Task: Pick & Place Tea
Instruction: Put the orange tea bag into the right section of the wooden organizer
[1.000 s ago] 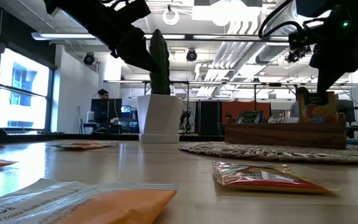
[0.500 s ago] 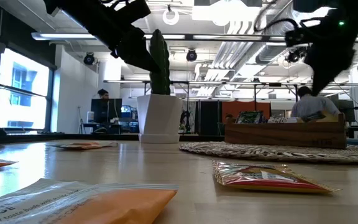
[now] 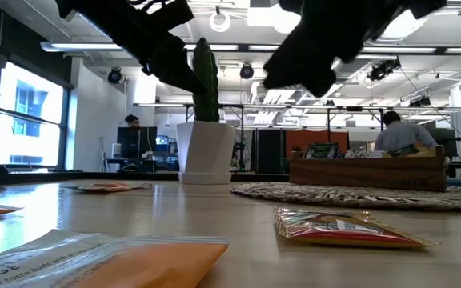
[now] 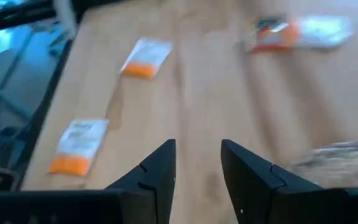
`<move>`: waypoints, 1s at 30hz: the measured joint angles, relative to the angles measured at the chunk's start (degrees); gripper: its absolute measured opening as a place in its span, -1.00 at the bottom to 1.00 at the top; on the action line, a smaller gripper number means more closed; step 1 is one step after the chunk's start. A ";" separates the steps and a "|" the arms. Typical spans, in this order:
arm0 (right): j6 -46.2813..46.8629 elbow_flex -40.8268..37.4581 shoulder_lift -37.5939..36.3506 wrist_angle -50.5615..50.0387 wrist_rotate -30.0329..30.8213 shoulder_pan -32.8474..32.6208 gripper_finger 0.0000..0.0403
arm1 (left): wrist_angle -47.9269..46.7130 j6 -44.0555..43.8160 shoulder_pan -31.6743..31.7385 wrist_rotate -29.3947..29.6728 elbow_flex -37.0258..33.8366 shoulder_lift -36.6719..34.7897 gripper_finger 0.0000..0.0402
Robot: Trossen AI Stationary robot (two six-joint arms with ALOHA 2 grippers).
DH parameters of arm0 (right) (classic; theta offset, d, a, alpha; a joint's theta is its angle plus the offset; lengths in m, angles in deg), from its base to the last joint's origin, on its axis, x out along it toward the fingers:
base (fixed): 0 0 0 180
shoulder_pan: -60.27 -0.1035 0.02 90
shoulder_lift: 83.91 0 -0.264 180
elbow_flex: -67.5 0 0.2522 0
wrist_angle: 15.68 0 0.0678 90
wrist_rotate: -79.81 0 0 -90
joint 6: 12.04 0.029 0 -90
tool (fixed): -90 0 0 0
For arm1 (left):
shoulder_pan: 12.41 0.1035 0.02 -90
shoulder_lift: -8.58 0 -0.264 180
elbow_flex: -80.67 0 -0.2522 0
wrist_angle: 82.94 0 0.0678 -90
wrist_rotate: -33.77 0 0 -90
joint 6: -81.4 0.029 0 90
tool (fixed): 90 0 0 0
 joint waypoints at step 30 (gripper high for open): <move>-6.10 4.04 21.52 -0.62 0.32 -7.05 -0.41 | 0.04 -0.33 -0.02 -0.13 0.00 0.00 -0.08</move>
